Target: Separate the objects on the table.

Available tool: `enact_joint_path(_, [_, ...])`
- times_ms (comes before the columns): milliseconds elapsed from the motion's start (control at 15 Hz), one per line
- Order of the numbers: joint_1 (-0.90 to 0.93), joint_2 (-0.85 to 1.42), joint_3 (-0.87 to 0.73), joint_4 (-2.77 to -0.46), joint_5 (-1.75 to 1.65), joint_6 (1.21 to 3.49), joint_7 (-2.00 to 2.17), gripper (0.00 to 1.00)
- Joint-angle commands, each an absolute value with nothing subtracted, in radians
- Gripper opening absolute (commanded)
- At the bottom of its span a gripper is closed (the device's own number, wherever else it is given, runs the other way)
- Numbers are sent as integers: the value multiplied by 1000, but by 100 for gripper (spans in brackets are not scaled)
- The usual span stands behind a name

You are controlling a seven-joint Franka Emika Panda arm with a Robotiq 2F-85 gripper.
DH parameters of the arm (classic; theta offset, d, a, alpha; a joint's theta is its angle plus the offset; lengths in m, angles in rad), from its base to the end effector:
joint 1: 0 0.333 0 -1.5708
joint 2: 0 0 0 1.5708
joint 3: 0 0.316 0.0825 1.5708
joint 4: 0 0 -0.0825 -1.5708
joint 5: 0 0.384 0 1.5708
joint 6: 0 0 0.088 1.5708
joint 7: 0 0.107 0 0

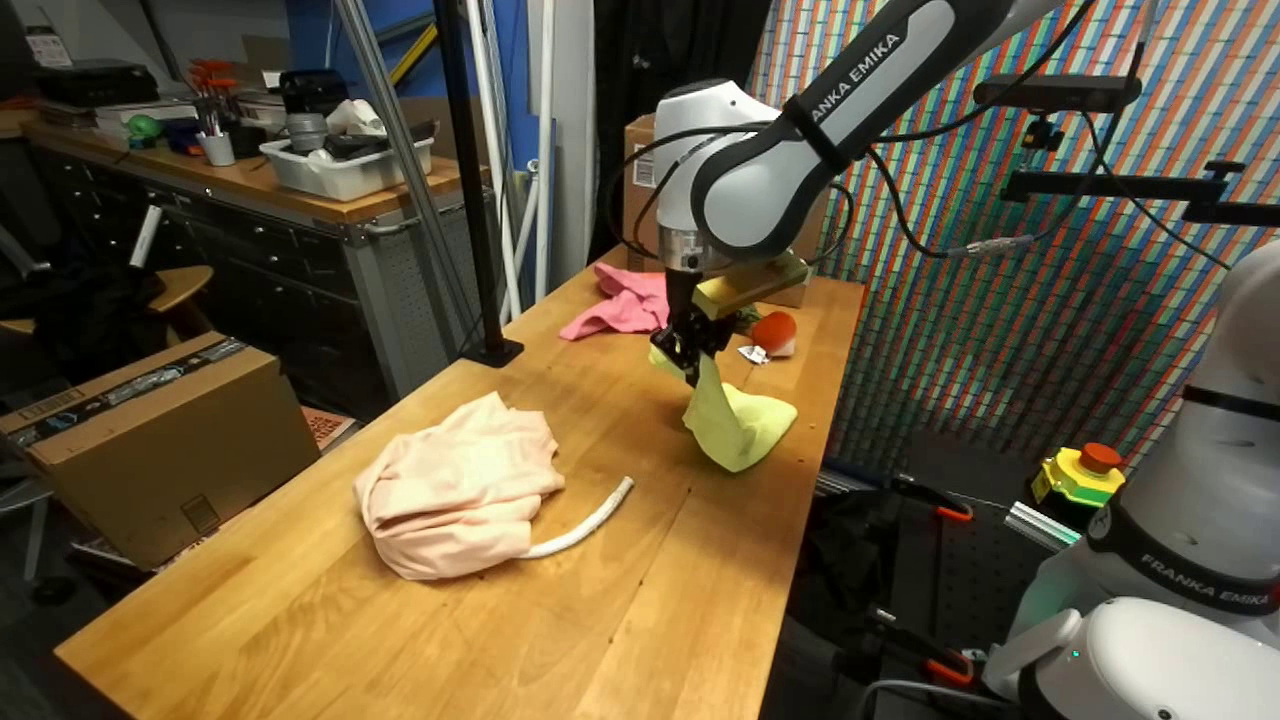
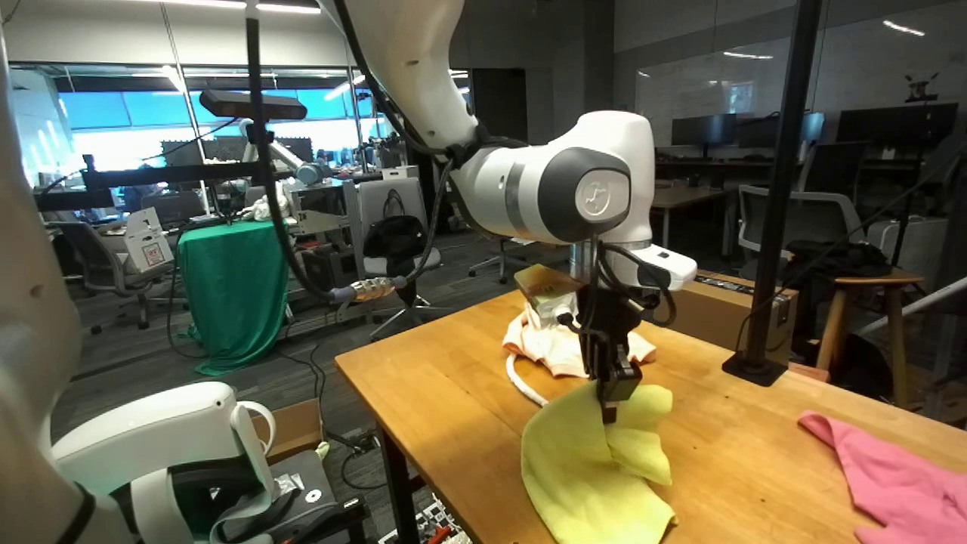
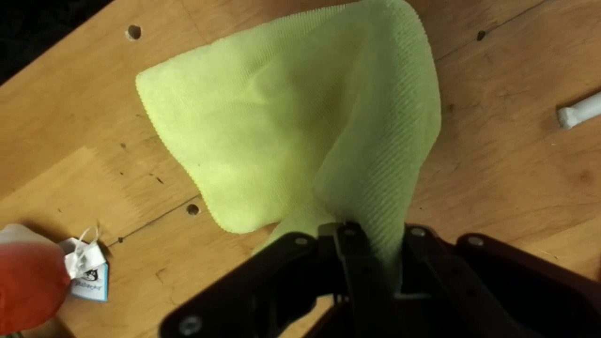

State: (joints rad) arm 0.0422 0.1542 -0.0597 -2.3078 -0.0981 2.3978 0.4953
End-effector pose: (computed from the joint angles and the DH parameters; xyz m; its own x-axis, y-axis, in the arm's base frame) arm 0.5165 -0.0100 0.2735 0.9048 -0.4251 -0.0251 -0.4212 -0.9021 0.0939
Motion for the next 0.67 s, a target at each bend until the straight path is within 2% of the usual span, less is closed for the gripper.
enact_joint_path(0, [39,95,-72,-2381,-104,2439,572,14])
enact_joint_path(600, [30,71,-76,-2436,-95,2411,750,13])
